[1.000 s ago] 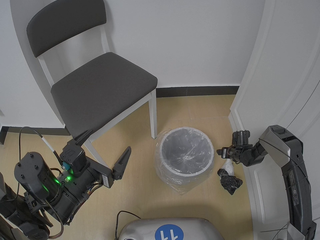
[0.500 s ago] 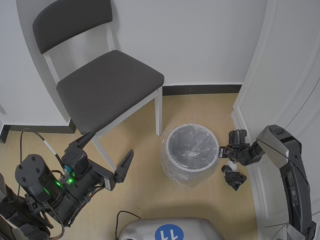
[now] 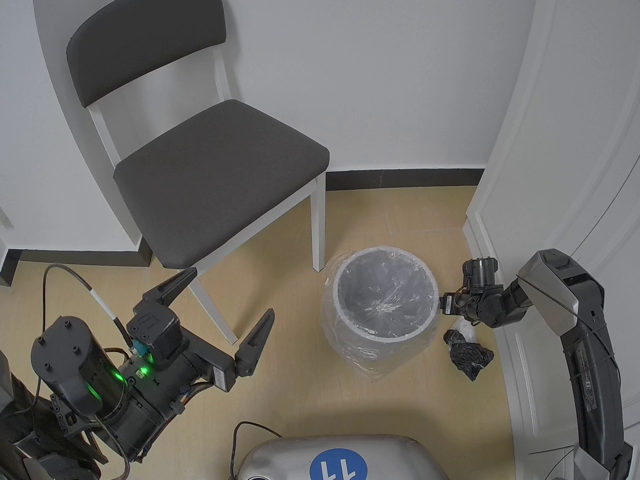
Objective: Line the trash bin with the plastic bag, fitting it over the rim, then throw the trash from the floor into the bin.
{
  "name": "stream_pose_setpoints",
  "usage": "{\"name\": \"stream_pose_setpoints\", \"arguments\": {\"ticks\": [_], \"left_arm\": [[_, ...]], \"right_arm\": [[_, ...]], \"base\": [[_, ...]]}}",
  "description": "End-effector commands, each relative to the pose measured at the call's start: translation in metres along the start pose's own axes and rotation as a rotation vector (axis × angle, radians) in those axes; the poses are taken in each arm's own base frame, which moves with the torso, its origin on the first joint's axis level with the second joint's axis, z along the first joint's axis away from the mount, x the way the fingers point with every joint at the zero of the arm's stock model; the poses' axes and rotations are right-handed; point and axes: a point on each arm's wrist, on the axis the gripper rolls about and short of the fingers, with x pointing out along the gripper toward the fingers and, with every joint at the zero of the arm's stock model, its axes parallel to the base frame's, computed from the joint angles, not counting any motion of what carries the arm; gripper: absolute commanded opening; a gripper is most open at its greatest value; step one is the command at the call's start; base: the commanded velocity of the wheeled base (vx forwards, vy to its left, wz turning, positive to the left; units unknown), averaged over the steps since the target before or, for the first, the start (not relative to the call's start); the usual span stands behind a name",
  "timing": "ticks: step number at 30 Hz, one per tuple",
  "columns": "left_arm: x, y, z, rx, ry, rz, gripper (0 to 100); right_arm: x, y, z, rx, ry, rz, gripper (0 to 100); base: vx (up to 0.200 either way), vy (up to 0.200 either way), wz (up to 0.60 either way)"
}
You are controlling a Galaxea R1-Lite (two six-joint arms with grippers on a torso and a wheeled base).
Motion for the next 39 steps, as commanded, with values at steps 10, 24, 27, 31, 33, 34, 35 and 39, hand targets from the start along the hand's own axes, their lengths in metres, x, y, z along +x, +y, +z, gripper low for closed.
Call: {"name": "stream_pose_setpoints", "arguments": {"ticks": [10,24,27,31,33,34,35,39], "left_arm": [[-0.0073,-0.0069,0.0032,-0.001,-0.014,-0.042,100],[-0.0071,-0.007,0.0017,-0.003,-0.006,-0.042,100],[-0.0074,-0.0064,0.0022,-0.007,-0.009,-0.04,100],[-0.0069,-0.0063,0.0017,-0.007,-0.007,-0.039,100],[-0.0071,-0.0062,0.002,-0.009,-0.009,-0.039,100],[-0.0073,-0.0061,0.0023,-0.009,-0.01,-0.039,100],[-0.0076,-0.0062,0.0027,-0.01,-0.012,-0.04,100],[-0.0084,-0.0065,0.0031,-0.012,-0.014,-0.042,100]], "right_arm": [[0.0024,-0.0014,-0.0033,0.001,0.006,-0.001,100],[0.0007,-0.0027,-0.0001,0.002,0.0,-0.003,100],[0.0008,-0.0036,-0.0006,0.004,0.003,-0.004,100],[0.0006,-0.003,-0.0017,0.001,0.008,-0.004,100],[-0.0002,-0.003,-0.0012,0.001,0.008,-0.004,100],[-0.0003,-0.0023,-0.0013,0.0,0.008,-0.002,100],[-0.0006,-0.0023,-0.0011,0.002,0.008,-0.002,100],[-0.0008,-0.0017,-0.002,0.0,0.012,-0.002,100]], "base": [[0.0,-0.08,0.0],[0.0,-0.157,0.0],[0.0,0.0,0.0],[0.0,0.0,0.0],[0.0,0.0,0.0],[0.0,0.0,0.0],[0.0,0.0,0.0],[-0.15,0.0,0.0]]}}
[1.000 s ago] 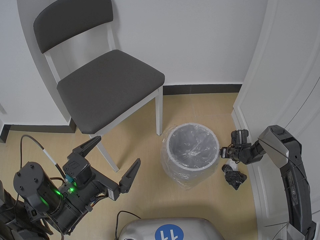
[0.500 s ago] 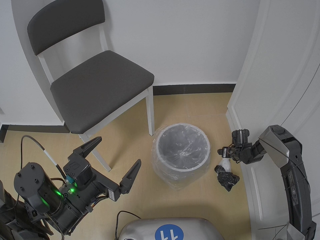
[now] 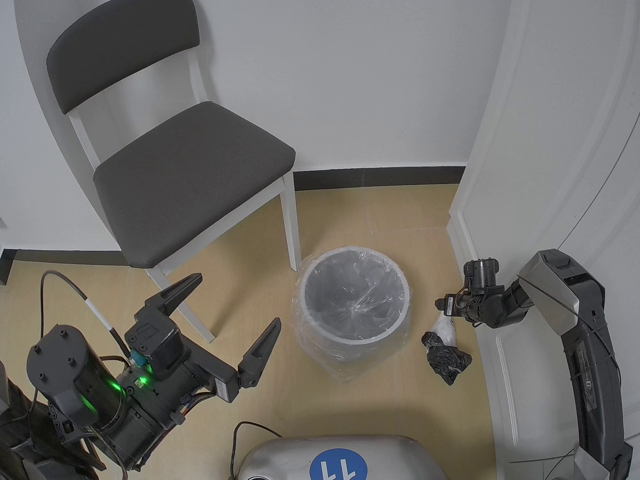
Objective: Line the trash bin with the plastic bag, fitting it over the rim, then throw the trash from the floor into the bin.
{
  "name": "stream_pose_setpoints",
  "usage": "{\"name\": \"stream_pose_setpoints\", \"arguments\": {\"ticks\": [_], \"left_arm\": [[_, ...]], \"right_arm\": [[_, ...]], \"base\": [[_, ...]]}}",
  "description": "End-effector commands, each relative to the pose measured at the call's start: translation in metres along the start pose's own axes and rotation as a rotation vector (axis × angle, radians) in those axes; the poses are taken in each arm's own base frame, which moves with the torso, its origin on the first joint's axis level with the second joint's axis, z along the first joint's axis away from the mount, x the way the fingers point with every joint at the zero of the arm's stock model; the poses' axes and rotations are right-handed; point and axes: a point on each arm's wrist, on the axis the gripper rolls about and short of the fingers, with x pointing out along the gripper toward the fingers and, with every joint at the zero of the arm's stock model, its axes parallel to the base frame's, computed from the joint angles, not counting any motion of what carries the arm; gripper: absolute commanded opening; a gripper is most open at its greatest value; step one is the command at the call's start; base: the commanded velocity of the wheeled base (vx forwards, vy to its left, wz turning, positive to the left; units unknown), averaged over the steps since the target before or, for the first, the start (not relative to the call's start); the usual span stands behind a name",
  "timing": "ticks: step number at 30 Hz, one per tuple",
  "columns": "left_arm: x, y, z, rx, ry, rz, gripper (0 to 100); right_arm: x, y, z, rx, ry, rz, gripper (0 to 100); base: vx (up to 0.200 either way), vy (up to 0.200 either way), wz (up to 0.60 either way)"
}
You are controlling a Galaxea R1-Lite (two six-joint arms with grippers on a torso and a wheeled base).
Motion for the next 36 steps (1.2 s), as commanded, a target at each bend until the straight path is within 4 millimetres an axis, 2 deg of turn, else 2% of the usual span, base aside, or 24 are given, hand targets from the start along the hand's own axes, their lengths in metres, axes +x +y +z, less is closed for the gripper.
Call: {"name": "stream_pose_setpoints", "arguments": {"ticks": [1,9,13,19,22,27,29,36], "left_arm": [[-0.001,0.0,0.001,-0.002,-0.003,-0.002,100],[0.0,-0.001,0.0,0.001,0.0,-0.003,100],[0.0,-0.001,-0.001,0.002,0.004,-0.003,100],[0.0,-0.001,-0.002,0.005,0.011,-0.005,100],[0.001,-0.002,-0.004,0.007,0.017,-0.006,100],[0.003,-0.003,-0.007,0.012,0.031,-0.009,100],[0.003,-0.003,-0.007,0.013,0.034,-0.01,100],[0.003,-0.004,-0.008,0.014,0.037,-0.011,100]], "right_arm": [[-0.001,0.001,0.0,-0.001,0.0,0.002,100],[-0.001,0.002,0.0,-0.005,0.002,0.003,100],[0.0,0.002,-0.001,-0.005,0.003,0.002,100],[0.015,0.006,-0.002,0.002,-0.024,0.011,100],[0.03,0.004,-0.003,0.011,0.006,0.0,100],[0.045,0.009,0.007,0.097,0.031,0.001,100],[0.051,0.009,-0.009,0.093,0.087,0.0,100],[0.052,0.019,-0.016,0.077,0.107,0.099,100]], "base": [[-0.2,0.0,0.0],[-0.2,0.0,0.0],[0.0,0.0,0.0],[0.0,0.0,0.0],[0.0,0.0,0.0],[0.0,0.0,0.0],[0.0,0.0,0.0],[0.0,0.0,0.0]]}}
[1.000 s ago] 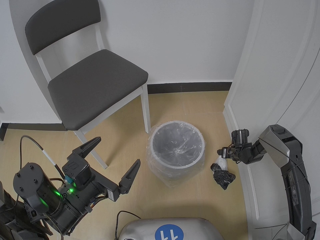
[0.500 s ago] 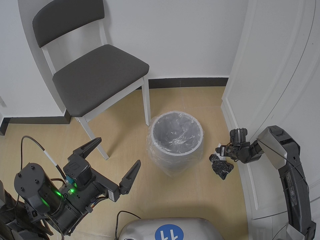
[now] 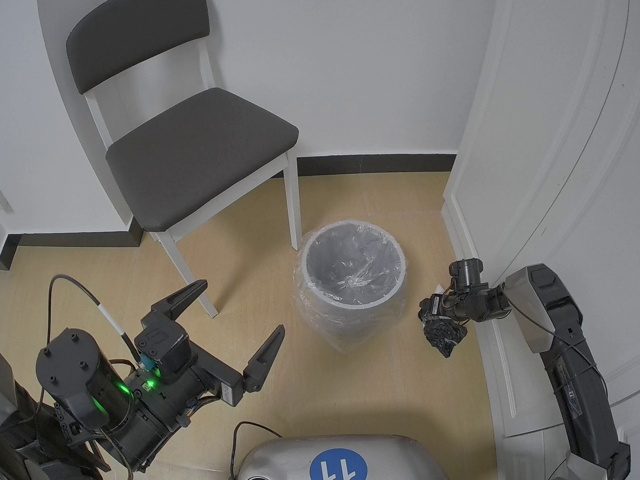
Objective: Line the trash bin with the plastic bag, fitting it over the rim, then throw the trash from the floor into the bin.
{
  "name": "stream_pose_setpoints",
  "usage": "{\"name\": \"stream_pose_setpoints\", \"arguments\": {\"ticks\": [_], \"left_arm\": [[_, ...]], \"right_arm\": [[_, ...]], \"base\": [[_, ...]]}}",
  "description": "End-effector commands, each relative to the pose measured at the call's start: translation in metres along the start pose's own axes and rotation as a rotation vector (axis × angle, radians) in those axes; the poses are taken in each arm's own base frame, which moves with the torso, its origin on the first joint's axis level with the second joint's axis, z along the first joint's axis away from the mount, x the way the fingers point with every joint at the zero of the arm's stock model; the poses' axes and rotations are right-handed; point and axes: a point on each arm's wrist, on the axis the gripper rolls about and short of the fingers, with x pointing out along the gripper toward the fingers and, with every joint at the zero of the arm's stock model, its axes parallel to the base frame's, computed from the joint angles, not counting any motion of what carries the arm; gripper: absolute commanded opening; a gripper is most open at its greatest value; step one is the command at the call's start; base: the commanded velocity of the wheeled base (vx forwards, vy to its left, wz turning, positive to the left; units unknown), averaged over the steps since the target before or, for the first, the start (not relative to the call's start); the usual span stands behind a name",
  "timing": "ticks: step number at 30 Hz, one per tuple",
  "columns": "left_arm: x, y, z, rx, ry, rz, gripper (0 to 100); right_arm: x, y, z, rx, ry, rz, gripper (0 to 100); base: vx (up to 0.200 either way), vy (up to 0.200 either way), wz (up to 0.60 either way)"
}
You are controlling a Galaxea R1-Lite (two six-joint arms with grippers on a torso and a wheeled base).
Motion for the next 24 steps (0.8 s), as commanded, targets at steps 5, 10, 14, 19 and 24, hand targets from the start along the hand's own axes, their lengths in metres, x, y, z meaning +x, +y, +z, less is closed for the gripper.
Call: {"name": "stream_pose_setpoints", "arguments": {"ticks": [5,10,14,19,24], "left_arm": [[0.001,-0.001,-0.003,0.005,0.014,-0.002,100],[-0.002,0.0,-0.004,0.011,0.017,-0.006,100],[-0.003,0.0,-0.003,0.01,0.012,-0.005,100],[-0.003,-0.001,-0.003,0.012,0.015,-0.01,100],[-0.004,-0.001,-0.003,0.012,0.013,-0.01,100]], "right_arm": [[0.02,-0.008,-0.032,-0.006,0.056,-0.003,100],[0.021,-0.01,-0.033,-0.018,0.066,-0.014,100],[0.02,-0.011,-0.035,-0.017,0.091,-0.023,100],[0.018,-0.013,-0.039,-0.025,0.152,-0.053,100],[0.017,-0.013,-0.039,-0.026,0.16,-0.055,100]], "base": [[0.0,0.0,0.0],[0.0,0.0,0.0],[0.0,0.0,0.0],[0.0,0.0,0.0],[0.0,0.0,0.0]]}}
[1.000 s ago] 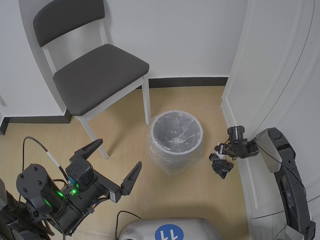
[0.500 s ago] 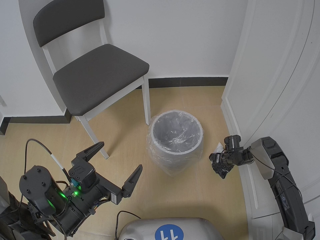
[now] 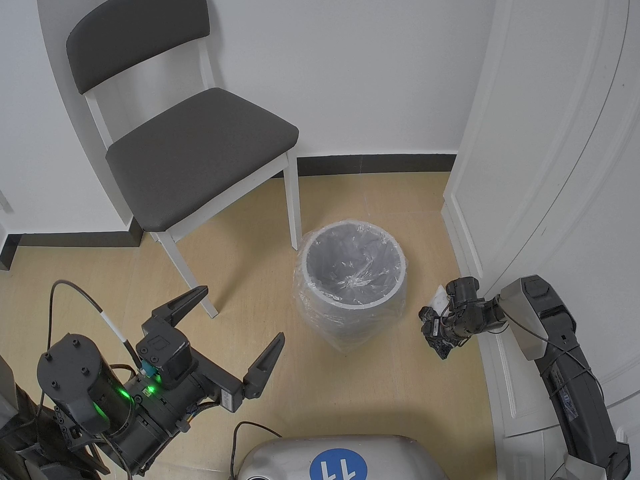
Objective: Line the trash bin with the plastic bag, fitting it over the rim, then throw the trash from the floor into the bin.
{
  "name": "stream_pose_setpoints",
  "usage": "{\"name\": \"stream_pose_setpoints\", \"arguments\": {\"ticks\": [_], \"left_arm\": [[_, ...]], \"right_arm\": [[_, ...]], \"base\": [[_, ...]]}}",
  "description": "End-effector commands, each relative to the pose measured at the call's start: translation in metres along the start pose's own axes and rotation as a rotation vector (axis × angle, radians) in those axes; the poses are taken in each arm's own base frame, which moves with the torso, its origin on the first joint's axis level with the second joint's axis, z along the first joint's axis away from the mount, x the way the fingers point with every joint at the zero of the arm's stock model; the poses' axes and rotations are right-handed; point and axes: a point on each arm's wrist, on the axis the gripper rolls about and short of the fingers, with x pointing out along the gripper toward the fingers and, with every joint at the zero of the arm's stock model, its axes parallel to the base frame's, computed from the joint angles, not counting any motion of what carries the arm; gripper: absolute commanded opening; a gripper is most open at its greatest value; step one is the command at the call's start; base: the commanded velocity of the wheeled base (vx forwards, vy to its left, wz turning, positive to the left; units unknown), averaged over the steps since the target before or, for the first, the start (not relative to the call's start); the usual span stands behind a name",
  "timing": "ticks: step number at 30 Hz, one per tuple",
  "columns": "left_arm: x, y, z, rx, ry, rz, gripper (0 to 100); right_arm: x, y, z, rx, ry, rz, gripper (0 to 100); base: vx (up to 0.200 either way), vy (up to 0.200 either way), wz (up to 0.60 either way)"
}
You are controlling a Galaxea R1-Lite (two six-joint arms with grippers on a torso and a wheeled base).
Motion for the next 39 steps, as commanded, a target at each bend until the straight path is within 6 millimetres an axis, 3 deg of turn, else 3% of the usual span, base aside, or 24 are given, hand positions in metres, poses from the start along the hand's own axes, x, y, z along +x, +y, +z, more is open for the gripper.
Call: {"name": "stream_pose_setpoints", "arguments": {"ticks": [1,28,29,39], "left_arm": [[-0.0004,0.0,0.0005,-0.001,-0.003,-0.001,100],[-0.0005,-0.0022,-0.0006,0.002,0.002,-0.01,100],[-0.0005,-0.0023,-0.0005,0.002,0.002,-0.012,100],[-0.001,-0.0019,0.0003,0.001,-0.002,-0.011,100]], "right_arm": [[-0.0006,0.0,0.0,-0.002,0.005,-0.001,100],[-0.0027,-0.0006,-0.0019,-0.023,0.044,-0.011,100],[-0.0027,-0.0006,-0.0019,-0.023,0.044,-0.011,0],[-0.0027,-0.0005,-0.0019,-0.067,0.045,-0.005,0]], "base": [[0.0,0.0,0.0],[0.0,0.0,0.0],[0.0,0.0,0.0],[0.0,0.0,0.0]]}}
